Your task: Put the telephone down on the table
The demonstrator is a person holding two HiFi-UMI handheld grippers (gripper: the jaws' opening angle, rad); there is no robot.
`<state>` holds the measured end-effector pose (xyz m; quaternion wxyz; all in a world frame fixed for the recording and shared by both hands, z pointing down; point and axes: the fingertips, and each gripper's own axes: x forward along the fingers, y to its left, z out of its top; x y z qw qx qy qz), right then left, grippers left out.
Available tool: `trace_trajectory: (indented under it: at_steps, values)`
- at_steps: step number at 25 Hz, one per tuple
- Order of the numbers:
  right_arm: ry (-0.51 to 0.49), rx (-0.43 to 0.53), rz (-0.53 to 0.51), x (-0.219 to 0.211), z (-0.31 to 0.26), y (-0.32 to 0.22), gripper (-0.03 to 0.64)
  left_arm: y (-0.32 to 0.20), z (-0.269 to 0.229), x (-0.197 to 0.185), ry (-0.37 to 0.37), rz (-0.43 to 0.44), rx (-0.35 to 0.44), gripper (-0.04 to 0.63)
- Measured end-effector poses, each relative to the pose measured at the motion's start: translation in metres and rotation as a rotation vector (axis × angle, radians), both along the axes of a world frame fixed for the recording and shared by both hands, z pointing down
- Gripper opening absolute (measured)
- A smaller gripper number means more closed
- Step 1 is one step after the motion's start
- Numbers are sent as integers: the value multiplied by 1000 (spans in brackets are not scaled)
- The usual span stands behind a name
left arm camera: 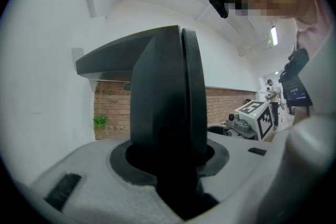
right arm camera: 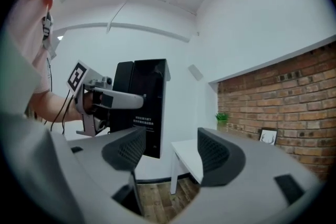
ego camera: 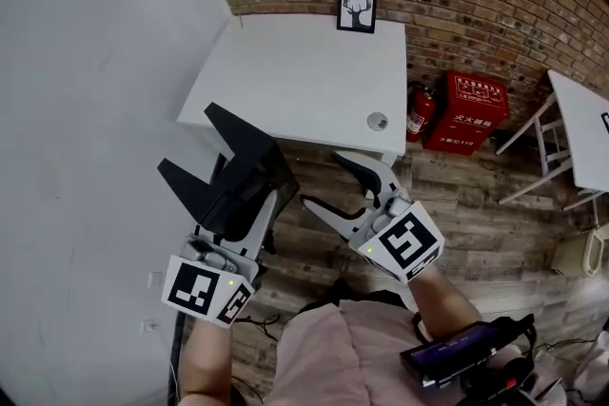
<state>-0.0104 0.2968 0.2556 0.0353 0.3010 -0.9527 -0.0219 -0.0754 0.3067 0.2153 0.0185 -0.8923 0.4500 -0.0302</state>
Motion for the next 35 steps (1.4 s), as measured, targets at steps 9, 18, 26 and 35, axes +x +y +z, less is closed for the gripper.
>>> trace_trajectory:
  at_steps: [9,18,26,35]
  values:
    - [31,-40,-129,-42,16,-22,348,-20,-4,4,-51,276,9,163]
    - [-9,-108,-381,-57,27,-47,345,-44,16,25,-12,576,-134,163]
    - [-57,-169,-533,-56,35,-93,235,-106,27,36,18,661,-194,164]
    - [-48,-241,-573,-52,54,-166,186,-186,47,47,-34,656,-279,164]
